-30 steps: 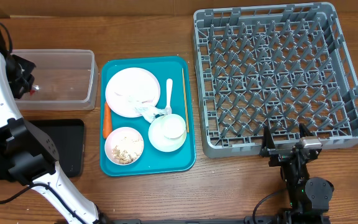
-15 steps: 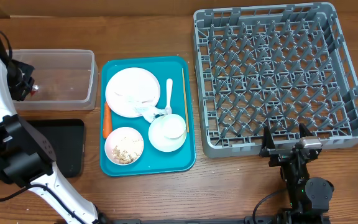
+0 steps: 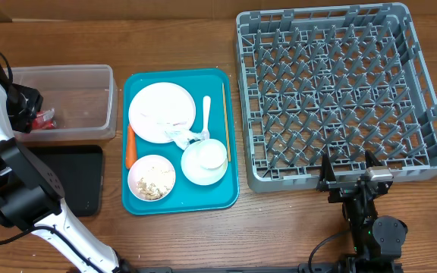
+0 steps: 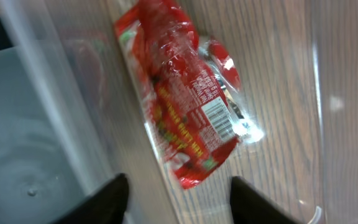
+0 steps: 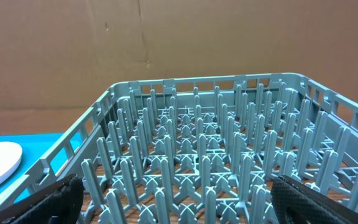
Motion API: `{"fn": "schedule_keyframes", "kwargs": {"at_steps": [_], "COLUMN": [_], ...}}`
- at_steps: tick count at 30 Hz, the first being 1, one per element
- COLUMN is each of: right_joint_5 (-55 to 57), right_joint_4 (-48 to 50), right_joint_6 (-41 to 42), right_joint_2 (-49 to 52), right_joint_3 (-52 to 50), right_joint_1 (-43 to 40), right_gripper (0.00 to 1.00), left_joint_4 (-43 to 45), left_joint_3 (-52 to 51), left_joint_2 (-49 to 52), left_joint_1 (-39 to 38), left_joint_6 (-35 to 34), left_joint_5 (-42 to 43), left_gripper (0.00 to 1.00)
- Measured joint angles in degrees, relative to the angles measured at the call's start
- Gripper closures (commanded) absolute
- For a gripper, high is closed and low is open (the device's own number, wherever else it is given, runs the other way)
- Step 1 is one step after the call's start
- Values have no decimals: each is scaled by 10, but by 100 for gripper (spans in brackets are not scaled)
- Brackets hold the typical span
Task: Sort waste into correct bins and load items into the dishwasher rack
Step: 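Carry the wrapper left and release it into the clear bin, then move the left gripper back to the plate and grasp the tissue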
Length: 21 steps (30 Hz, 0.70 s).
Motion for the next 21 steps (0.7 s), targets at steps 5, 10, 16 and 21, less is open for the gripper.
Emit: {"fn": "schedule_keyframes", "kwargs": {"at_steps": [5,10,16,21], "right_joint_5": [0,0,0,0], "right_joint_4": [0,0,0,0], "right_joint_6": [0,0,0,0], "right_joint_2": [0,0,0,0], "right_joint_3": [0,0,0,0], "right_joint_1": [0,0,0,0], "right_gripper": [0,0,0,0], "left_joint_4": [-13,-90,-183,-243], "left_joint_3": [10,123,293,347], "left_joint_2": [0,0,-11,-39], "left_joint_1": [0,-1,-24,-83], "left_joint_6": [53,97,122,144], "left_joint_5": [17,39,43,57], "left_gripper": [41,37,36,36]}}
